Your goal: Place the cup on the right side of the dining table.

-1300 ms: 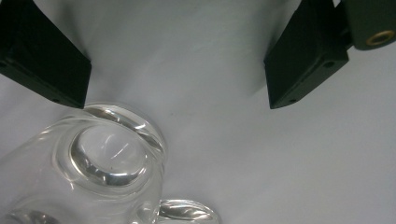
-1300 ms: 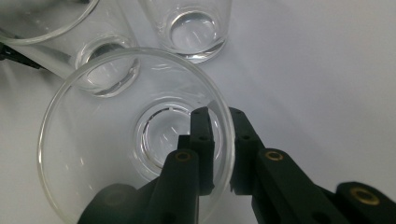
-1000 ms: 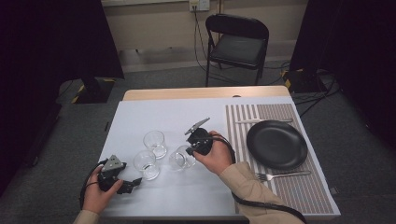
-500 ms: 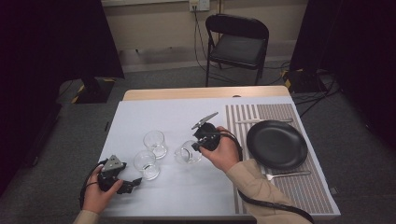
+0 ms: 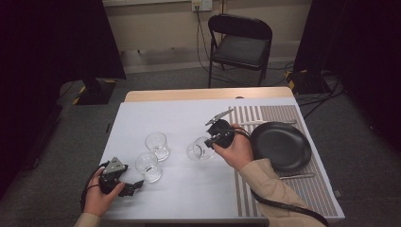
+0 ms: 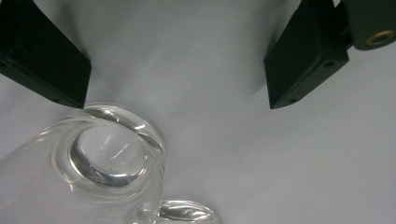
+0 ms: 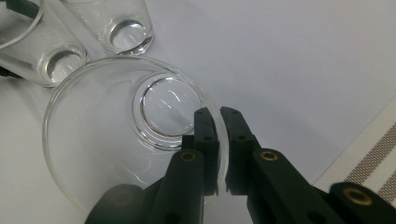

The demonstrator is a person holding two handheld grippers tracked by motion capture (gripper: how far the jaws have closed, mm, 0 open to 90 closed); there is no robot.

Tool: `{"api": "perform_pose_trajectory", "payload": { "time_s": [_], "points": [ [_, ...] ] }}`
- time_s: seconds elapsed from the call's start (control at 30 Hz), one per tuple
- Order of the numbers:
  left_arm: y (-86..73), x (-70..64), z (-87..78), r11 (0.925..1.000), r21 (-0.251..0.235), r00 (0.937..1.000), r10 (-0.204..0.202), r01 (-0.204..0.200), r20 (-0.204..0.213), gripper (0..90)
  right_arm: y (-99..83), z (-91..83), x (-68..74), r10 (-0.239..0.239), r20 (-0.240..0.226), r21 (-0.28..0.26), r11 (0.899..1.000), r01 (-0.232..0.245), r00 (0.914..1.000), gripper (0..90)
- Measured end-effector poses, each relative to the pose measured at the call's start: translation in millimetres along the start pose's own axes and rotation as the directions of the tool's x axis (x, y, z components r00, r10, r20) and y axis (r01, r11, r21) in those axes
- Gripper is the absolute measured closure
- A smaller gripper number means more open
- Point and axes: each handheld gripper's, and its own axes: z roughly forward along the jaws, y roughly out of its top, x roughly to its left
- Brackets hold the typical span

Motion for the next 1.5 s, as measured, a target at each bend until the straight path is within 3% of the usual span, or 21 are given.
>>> {"api": "perform_pose_trajectory", "payload": {
  "time_s": [0.37,0.53,1.5],
  "points": [
    [0.0,0.0,0.0,1.0,0.0,1.0,0.0,0.0,-0.001,6.4,-3.0,-15.0,-17.5,0.046,0.035,-0.005,0.999,-0.046,0.9983,85.8],
    [0.0,0.0,0.0,1.0,0.0,1.0,0.0,0.0,0.0,6.4,-4.9,-19.2,-23.8,0.042,0.053,0.001,0.999,-0.042,0.9977,85.8],
    [-0.2,0.9,-0.3,1.0,-0.003,1.0,-0.002,0.002,0.003,6.4,-17.4,-31.5,-55.1,0.122,0.119,0.015,0.992,-0.125,0.9854,85.7]
  ]
}}
